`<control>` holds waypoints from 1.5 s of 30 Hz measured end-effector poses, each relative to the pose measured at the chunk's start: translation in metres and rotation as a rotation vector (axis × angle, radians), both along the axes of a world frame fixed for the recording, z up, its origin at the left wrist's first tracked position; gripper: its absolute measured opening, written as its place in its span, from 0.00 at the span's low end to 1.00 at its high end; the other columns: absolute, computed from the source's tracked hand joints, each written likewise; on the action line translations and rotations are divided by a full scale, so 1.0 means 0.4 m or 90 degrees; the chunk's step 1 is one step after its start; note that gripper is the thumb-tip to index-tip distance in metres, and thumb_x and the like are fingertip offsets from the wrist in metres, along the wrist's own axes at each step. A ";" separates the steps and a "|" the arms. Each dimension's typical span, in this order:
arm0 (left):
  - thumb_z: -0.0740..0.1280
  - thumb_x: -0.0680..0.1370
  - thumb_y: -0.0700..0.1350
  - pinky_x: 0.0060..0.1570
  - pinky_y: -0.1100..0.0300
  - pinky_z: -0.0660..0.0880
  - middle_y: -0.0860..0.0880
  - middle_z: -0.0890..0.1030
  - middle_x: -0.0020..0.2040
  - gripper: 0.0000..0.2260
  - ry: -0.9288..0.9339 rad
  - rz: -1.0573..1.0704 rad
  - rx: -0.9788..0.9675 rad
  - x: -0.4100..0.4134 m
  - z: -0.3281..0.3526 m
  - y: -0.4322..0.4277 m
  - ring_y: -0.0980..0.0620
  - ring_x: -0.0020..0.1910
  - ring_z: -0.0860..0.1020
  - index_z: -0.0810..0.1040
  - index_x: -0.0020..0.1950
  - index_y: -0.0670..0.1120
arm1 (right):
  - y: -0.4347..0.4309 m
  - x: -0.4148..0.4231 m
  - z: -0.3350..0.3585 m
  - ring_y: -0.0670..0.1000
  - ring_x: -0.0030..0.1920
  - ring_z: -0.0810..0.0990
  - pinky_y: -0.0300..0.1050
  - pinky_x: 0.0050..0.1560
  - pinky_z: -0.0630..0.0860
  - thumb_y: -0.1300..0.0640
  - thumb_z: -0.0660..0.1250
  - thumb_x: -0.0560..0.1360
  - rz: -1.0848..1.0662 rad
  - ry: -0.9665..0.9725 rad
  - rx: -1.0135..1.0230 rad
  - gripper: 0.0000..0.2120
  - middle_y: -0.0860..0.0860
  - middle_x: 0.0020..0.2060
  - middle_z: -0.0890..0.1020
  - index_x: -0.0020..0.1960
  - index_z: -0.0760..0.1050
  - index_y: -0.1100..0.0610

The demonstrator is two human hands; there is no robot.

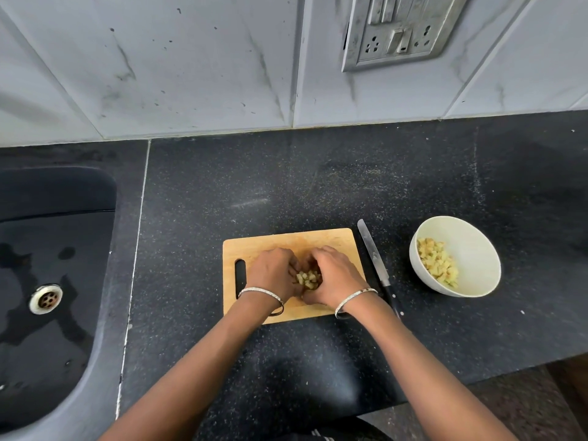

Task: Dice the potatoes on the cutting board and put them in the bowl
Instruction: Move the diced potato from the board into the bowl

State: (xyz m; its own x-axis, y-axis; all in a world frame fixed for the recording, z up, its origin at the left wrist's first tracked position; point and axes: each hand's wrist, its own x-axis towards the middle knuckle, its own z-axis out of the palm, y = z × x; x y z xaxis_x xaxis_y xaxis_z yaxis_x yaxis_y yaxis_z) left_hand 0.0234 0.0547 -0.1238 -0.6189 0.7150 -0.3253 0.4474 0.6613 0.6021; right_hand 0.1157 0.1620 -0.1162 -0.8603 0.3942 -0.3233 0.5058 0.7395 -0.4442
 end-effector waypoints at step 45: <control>0.71 0.71 0.34 0.44 0.54 0.82 0.44 0.85 0.40 0.07 -0.304 -0.076 0.164 0.126 0.193 0.427 0.51 0.37 0.84 0.85 0.45 0.44 | 0.351 0.323 0.148 0.52 0.50 0.81 0.46 0.55 0.77 0.62 0.72 0.69 -0.407 0.011 0.089 0.10 0.48 0.44 0.85 0.45 0.84 0.49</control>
